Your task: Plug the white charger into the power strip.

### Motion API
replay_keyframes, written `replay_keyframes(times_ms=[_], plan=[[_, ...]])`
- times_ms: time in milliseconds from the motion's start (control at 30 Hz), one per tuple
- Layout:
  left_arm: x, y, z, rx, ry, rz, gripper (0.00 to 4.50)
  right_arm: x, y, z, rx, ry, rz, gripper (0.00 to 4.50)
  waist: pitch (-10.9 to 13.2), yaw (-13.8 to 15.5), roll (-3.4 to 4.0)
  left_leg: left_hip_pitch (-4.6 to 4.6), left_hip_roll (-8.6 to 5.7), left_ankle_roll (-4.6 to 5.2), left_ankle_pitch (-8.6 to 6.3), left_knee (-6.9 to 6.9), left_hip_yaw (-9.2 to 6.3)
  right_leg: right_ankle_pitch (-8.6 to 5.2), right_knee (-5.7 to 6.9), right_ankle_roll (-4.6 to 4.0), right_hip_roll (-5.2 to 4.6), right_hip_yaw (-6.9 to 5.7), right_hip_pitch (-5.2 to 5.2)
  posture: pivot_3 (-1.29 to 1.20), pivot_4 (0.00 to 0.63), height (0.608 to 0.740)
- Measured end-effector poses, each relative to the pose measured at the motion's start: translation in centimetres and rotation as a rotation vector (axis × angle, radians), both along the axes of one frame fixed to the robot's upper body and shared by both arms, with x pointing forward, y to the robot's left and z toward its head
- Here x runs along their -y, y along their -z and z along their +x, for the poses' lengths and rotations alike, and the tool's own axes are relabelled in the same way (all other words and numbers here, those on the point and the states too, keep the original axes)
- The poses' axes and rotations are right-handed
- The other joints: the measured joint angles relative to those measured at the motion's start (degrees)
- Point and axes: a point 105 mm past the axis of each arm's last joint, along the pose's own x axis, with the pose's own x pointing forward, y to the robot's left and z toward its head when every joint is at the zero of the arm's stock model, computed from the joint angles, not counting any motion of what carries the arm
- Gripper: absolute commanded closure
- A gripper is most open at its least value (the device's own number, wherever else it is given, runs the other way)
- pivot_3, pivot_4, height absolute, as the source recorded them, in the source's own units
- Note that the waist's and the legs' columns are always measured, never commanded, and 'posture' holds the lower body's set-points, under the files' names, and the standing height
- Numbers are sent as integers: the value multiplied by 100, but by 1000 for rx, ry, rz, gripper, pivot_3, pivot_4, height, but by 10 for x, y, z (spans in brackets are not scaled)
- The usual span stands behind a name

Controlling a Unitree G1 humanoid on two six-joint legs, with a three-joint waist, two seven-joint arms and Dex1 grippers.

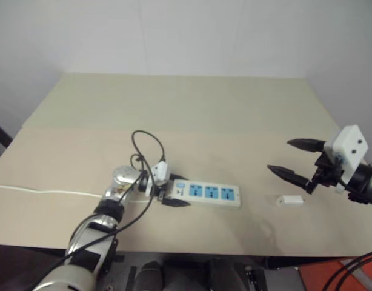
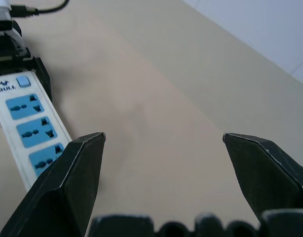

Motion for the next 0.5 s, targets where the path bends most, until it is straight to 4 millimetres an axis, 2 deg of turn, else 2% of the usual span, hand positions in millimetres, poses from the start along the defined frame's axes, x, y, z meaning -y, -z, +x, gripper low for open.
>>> replay_keyframes(times_ms=[267,500], plan=[[2,-4,3,-18,-28,12,1173,33,4,5,-184,44,-187,0,-1,1,2,0,0,0,0,0,1,0,-2,1,-1,0,-1,0,150,740],[8,-3,0,-50,-58,5,1173,44,21,4,-329,-65,-429,0,-3,4,7,-2,1,0,0,1,3,-1,-6,2,-2,0,-4,0,150,740]])
